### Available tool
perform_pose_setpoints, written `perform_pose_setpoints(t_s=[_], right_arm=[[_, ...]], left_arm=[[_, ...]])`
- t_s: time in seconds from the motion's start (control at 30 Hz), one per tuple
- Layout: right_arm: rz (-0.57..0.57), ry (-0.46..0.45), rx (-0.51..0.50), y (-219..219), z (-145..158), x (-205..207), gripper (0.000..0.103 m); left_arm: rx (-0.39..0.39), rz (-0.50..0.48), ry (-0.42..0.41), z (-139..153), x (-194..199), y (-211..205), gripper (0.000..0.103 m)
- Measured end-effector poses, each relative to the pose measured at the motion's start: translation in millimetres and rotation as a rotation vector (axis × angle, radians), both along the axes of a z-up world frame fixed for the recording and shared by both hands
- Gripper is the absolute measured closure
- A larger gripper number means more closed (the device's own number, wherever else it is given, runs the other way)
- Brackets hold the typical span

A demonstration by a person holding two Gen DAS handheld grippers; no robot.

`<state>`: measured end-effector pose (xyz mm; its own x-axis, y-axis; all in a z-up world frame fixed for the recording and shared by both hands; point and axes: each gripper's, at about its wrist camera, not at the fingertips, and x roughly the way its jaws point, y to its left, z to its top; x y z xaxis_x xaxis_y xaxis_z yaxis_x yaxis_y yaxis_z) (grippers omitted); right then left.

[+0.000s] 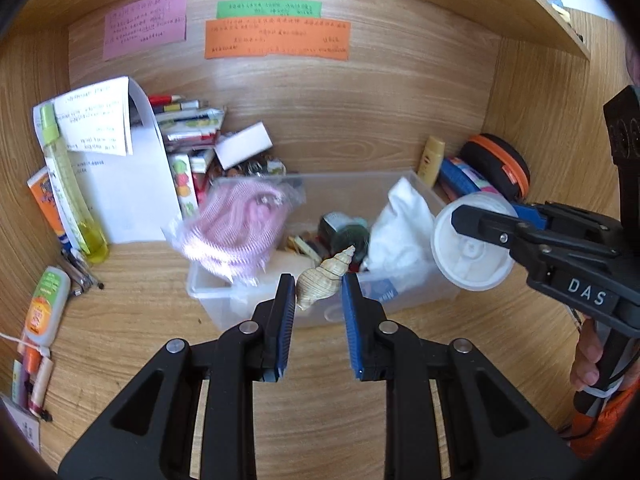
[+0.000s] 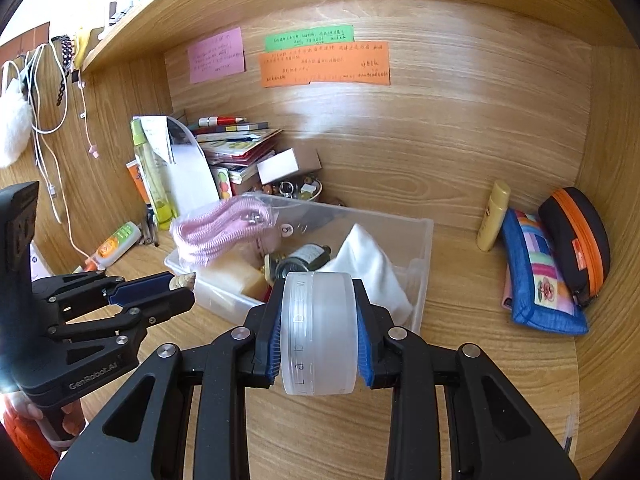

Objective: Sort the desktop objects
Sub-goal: 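Carry the seashell and white container over the clear box and release both inside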

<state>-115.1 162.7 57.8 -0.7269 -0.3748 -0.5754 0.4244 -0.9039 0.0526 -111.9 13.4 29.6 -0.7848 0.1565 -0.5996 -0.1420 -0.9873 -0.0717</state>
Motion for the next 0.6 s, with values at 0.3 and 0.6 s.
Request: perform_pose_setpoints(t_s=[0.3,0.6], right_arm=[[-0.004,0.004,-0.012,-12,7,-22,0.076],[-0.006,-0.015,-0.022,-23,5,-50,0.076]], left_arm=[[0.017,0.01,0.004,8,-27,-12,0.08],[0.038,-0.007,-0.025,5,-54,-13,0.08]])
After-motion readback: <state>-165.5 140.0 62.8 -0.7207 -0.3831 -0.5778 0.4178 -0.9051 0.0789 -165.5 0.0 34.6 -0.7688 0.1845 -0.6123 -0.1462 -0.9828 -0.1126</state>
